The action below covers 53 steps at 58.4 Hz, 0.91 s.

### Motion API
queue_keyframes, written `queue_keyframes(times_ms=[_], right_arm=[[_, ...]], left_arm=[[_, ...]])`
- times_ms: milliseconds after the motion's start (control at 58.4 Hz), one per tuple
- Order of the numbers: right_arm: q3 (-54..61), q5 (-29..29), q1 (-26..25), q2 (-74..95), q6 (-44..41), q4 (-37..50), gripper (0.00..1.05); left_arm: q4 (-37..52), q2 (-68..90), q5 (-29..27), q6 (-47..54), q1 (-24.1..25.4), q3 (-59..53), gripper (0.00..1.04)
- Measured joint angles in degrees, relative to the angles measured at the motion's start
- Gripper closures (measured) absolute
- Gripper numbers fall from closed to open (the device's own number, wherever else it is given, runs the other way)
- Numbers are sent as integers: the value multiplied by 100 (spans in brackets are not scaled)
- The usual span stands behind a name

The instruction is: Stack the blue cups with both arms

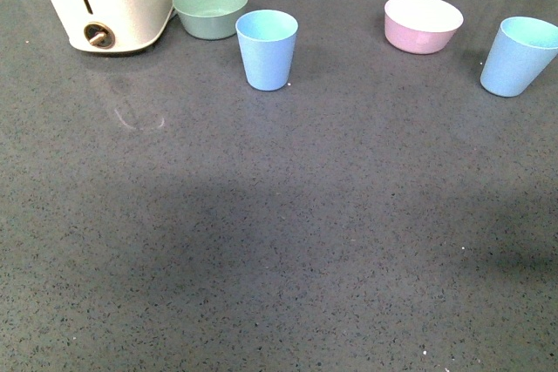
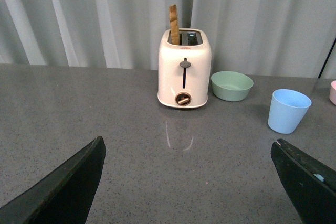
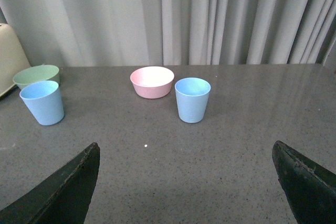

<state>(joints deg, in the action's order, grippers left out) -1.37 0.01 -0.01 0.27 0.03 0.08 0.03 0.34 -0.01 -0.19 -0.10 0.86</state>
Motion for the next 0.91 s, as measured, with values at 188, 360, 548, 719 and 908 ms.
queue_keyframes(times_ms=[188, 360, 548, 719, 908], right_arm=[[0, 0, 0, 0, 0, 0, 9], [0, 0, 0, 0, 0, 0, 9], [0, 0, 0, 0, 0, 0, 9], [0, 0, 0, 0, 0, 0, 9], [0, 0, 0, 0, 0, 0, 9]], left_arm=[[0, 0, 0, 2, 0, 0, 9], [0, 0, 0, 2, 0, 0, 9], [0, 0, 0, 0, 0, 0, 9], [0, 0, 0, 0, 0, 0, 9], [-208, 120, 72, -122, 24, 68, 9]])
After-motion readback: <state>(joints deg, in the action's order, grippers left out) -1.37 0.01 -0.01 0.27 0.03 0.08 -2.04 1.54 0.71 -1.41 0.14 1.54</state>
